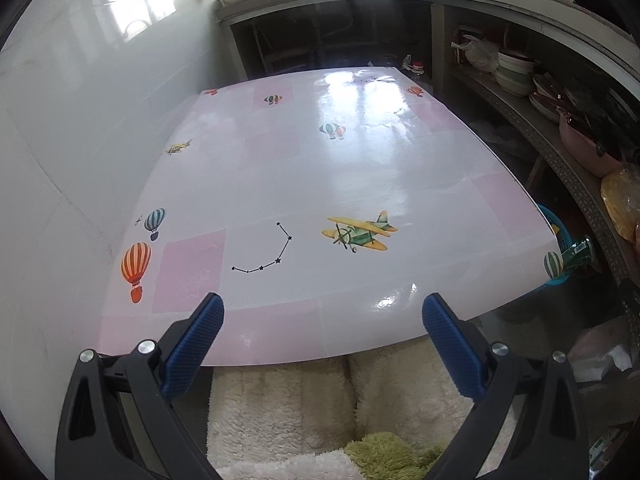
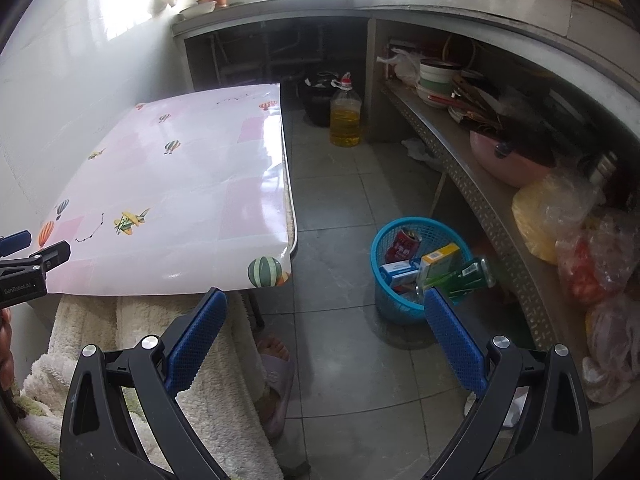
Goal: Collect trash
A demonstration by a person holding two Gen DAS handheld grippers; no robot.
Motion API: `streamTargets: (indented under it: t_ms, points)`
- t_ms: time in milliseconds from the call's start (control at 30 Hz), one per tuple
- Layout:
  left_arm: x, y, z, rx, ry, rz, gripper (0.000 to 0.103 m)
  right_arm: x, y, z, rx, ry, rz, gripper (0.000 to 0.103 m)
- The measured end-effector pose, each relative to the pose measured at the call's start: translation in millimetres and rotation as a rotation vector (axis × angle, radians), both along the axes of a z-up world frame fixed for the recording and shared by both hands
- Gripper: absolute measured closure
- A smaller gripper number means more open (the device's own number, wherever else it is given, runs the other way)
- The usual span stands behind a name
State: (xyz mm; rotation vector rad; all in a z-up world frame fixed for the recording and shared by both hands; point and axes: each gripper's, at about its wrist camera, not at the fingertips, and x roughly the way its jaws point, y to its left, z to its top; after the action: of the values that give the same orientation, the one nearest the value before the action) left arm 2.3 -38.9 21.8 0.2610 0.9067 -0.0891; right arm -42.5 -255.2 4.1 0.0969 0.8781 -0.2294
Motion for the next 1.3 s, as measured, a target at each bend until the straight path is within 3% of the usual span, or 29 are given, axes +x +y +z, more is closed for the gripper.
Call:
streamTargets:
  t_ms: [600,1300]
  points:
    - [-23.2,-28.0,1.7,-0.019,0.015,-0.154,0.006,-13.2,-8.0,4.6,-0.021,-0.005,-0.038,0.008]
    - [-18.6,-29.7,3.8,-0.030,0.015,-0.147,0.006,-28.0,-29.6,4.2,-0.037,-0.001,-0.101,0.008]
